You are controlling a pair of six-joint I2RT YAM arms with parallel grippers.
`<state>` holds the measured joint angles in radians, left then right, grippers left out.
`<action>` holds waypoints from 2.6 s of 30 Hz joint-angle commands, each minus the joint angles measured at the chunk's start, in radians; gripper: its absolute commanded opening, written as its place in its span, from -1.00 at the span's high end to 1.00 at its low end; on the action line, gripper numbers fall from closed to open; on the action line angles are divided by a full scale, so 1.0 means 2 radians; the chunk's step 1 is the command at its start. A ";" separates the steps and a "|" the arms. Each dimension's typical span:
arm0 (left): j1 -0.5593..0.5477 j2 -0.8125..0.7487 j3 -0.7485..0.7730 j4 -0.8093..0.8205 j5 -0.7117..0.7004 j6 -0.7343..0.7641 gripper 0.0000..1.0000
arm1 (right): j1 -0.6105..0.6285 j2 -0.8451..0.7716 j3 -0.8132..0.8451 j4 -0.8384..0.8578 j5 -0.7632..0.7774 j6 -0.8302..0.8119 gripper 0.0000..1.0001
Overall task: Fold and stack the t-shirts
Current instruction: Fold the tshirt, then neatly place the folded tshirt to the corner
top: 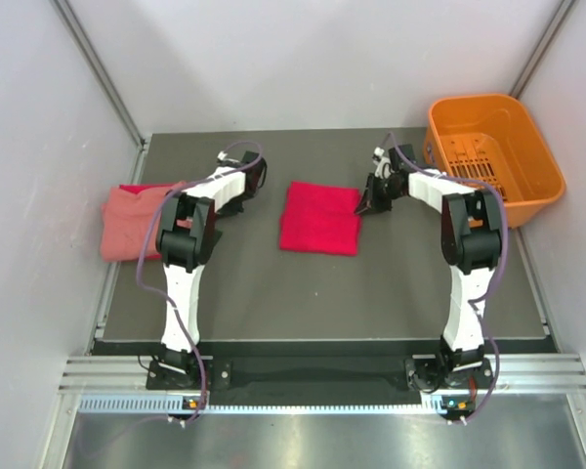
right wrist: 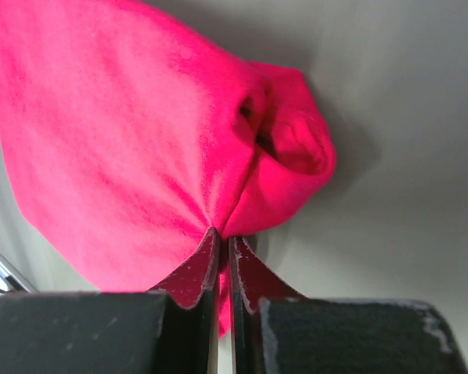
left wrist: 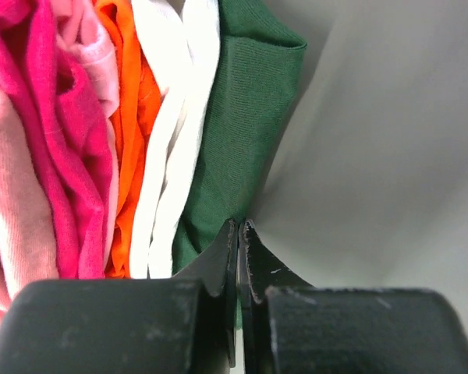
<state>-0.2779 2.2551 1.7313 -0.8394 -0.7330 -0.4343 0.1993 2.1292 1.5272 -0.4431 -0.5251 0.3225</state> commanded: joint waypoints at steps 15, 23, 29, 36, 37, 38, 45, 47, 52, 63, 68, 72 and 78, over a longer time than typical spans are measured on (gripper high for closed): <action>-0.104 -0.009 0.072 0.015 0.085 -0.044 1.00 | -0.067 -0.122 -0.097 -0.012 0.048 -0.009 0.71; -0.120 0.006 0.132 0.006 0.126 -0.051 0.51 | -0.073 -0.156 -0.128 0.009 0.066 0.001 0.00; -0.120 -0.067 0.069 0.049 0.134 -0.045 -0.21 | -0.076 -0.193 -0.165 0.031 0.062 0.007 -0.22; -0.120 -0.160 -0.064 0.162 0.169 -0.031 -0.75 | -0.076 -0.227 -0.212 0.084 0.063 0.029 -0.57; -0.120 -0.176 -0.077 0.179 0.182 -0.025 -0.82 | -0.076 -0.226 -0.220 0.091 0.058 0.034 -0.61; -0.120 -0.180 -0.086 0.194 0.222 -0.022 -0.85 | -0.076 -0.224 -0.224 0.108 0.052 0.038 -0.65; -0.115 -0.141 -0.059 0.231 0.344 -0.011 -0.87 | -0.074 -0.192 -0.248 0.169 0.045 0.081 -0.70; -0.111 -0.124 -0.038 0.234 0.362 -0.010 -0.82 | -0.071 -0.178 -0.242 0.174 0.061 0.087 -0.57; -0.097 -0.065 0.002 0.237 0.446 -0.017 -0.64 | -0.058 -0.147 -0.211 0.170 0.117 0.096 -0.34; -0.082 0.002 0.046 0.245 0.481 -0.026 -0.57 | -0.040 -0.074 -0.115 0.123 0.162 0.083 0.20; -0.078 0.008 0.049 0.255 0.493 -0.033 -0.54 | -0.039 -0.060 -0.096 0.113 0.167 0.072 0.79; -0.076 0.020 0.061 0.246 0.492 -0.044 -0.46 | -0.034 -0.050 -0.081 0.109 0.170 0.063 0.97; -0.072 0.036 0.071 0.243 0.499 -0.064 -0.20 | -0.032 -0.048 -0.076 0.114 0.164 0.063 1.00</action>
<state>-0.4309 2.3074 1.8370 -0.3740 0.2470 -0.5312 0.1173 2.0140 1.3304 -0.2256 -0.2176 0.4709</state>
